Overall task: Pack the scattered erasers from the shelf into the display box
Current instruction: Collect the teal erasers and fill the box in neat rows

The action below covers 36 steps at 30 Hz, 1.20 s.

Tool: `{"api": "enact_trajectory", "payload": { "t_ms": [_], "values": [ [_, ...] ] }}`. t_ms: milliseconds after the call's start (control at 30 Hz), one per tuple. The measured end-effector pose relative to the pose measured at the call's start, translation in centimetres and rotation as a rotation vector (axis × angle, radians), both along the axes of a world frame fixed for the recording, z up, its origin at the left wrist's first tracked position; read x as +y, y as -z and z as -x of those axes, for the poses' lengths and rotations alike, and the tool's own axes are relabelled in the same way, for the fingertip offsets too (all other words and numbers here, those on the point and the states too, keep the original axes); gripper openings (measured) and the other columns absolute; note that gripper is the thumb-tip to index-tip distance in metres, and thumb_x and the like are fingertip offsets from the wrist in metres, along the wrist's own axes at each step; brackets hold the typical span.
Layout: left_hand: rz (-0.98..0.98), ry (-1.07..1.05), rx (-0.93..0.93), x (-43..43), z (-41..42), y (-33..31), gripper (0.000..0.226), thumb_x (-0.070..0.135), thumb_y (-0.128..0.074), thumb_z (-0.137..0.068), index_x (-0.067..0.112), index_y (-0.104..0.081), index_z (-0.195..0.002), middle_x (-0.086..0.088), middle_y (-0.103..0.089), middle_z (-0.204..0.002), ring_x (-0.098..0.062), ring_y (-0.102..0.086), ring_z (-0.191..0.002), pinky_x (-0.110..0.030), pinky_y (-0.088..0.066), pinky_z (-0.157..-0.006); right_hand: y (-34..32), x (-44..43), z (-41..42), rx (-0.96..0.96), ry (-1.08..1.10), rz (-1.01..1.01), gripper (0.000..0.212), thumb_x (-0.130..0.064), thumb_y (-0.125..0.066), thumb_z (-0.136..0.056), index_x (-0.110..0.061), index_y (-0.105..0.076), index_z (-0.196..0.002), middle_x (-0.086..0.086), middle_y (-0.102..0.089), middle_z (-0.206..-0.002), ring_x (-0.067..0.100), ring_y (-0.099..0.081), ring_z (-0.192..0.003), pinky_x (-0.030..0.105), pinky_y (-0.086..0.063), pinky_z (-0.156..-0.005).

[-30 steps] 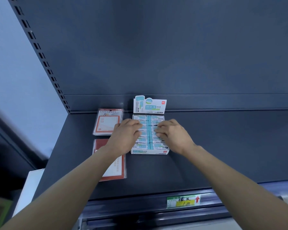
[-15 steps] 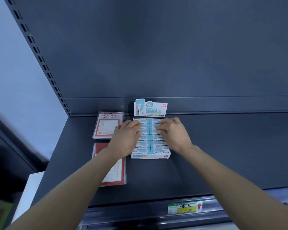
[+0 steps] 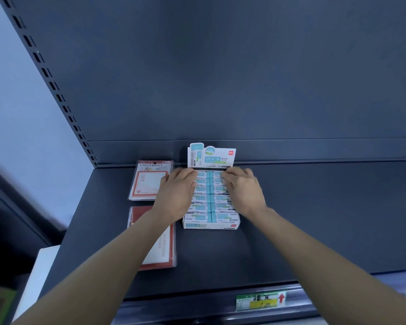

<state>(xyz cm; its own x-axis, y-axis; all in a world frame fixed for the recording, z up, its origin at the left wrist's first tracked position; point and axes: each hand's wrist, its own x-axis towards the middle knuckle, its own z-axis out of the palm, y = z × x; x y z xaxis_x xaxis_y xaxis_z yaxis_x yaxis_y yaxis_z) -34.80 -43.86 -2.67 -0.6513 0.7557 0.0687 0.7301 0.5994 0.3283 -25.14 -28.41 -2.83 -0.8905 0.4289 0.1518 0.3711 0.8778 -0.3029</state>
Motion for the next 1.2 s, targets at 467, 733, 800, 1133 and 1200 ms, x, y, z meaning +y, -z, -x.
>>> {"api": "enact_trajectory", "payload": {
  "t_ms": [467, 733, 800, 1133, 1200],
  "values": [
    [-0.073, -0.026, -0.034, 0.4, -1.3, 0.3, 0.038, 0.019, -0.027, -0.101, 0.015, -0.038, -0.137, 0.002, -0.038, -0.143, -0.017, -0.035, -0.130, -0.032, -0.023, -0.109, -0.3, 0.4, -0.3, -0.011, -0.060, 0.051, 0.026, -0.016, -0.043, -0.100, -0.009, -0.064, -0.113, -0.004, -0.058, -0.124, 0.025, -0.051, -0.107, 0.039, -0.048, -0.088],
    [-0.063, -0.051, -0.056, 0.4, -1.5, 0.1, 0.036, 0.019, -0.027, -0.101, 0.015, -0.040, -0.134, 0.002, -0.040, -0.141, -0.017, -0.038, -0.127, -0.034, -0.027, -0.107, -0.8, 0.6, -0.6, -0.060, -0.087, 0.074, 0.028, -0.019, -0.040, -0.101, -0.012, -0.063, -0.117, -0.004, -0.057, -0.126, 0.026, -0.048, -0.112, 0.038, -0.043, -0.095],
    [-0.101, -0.077, -0.066, 0.1, -1.4, -0.1, 0.035, 0.018, -0.028, -0.100, 0.016, -0.041, -0.132, 0.002, -0.041, -0.140, -0.018, -0.041, -0.125, -0.035, -0.031, -0.104, -1.0, 0.4, -1.0, -0.018, -0.063, 0.115, 0.028, -0.016, -0.039, -0.101, -0.012, -0.064, -0.113, -0.002, -0.060, -0.121, 0.026, -0.049, -0.111, 0.038, -0.042, -0.095],
    [-0.053, -0.090, -0.081, 0.0, -2.9, 0.3, 0.042, 0.025, -0.028, -0.100, 0.016, -0.031, -0.141, 0.002, -0.030, -0.150, -0.018, -0.028, -0.136, -0.036, -0.024, -0.112, -0.6, -1.0, -2.0, -0.070, -0.014, 0.118, 0.036, -0.023, -0.028, -0.103, -0.018, -0.044, -0.135, -0.007, -0.041, -0.146, 0.024, -0.026, -0.140, 0.040, -0.032, -0.104],
    [-0.024, -0.087, -0.065, -0.1, -3.1, 0.5, 0.041, 0.026, -0.025, -0.101, 0.017, -0.029, -0.141, 0.003, -0.029, -0.150, -0.016, -0.027, -0.136, -0.036, -0.023, -0.112, -0.2, -1.2, -2.1, -0.164, 0.005, 0.113, 0.044, -0.027, -0.023, -0.104, -0.020, -0.028, -0.147, -0.010, -0.021, -0.157, 0.021, -0.010, -0.148, 0.041, -0.024, -0.111]
  ]
}}
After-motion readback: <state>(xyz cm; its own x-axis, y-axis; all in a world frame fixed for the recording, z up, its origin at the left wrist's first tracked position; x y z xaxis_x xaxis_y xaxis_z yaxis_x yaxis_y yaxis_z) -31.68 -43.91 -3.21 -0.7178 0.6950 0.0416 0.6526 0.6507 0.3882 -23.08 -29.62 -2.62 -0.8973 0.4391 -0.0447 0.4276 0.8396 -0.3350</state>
